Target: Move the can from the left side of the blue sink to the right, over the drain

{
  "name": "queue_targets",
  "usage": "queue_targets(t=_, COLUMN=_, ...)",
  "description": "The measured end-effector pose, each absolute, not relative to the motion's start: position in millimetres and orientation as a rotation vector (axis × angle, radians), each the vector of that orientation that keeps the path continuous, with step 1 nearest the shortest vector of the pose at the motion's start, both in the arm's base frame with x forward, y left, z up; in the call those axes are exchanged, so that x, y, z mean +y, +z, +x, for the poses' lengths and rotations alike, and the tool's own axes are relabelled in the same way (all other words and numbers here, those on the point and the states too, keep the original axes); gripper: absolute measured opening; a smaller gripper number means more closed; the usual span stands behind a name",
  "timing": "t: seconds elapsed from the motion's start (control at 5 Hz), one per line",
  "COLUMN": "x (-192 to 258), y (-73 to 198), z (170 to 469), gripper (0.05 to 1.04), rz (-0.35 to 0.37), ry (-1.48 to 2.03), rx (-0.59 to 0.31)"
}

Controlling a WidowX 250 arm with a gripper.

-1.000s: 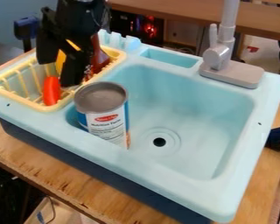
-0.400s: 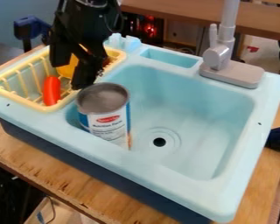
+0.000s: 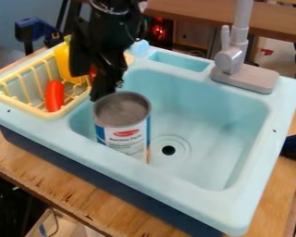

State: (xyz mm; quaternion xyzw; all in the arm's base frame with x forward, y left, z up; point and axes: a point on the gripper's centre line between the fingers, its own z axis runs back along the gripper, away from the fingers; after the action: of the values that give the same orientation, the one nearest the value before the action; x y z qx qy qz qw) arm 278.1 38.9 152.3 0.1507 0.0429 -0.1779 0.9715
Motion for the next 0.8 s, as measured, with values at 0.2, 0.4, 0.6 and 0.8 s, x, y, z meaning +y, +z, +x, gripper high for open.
queue_targets(t=0.2, x=28, y=148, z=280, gripper=0.999, rz=0.268, ry=-0.379, rx=0.068)
queue_targets(t=0.4, x=-1, y=151, z=281, gripper=0.999, rz=0.267, ry=-0.458, rx=0.061)
queue_targets(t=0.6, x=-13, y=154, z=285, gripper=0.999, rz=0.250, ry=-0.450, rx=0.056)
queue_targets(t=0.8, x=-17, y=152, z=284, gripper=0.999, rz=0.213, ry=-0.429, rx=0.061)
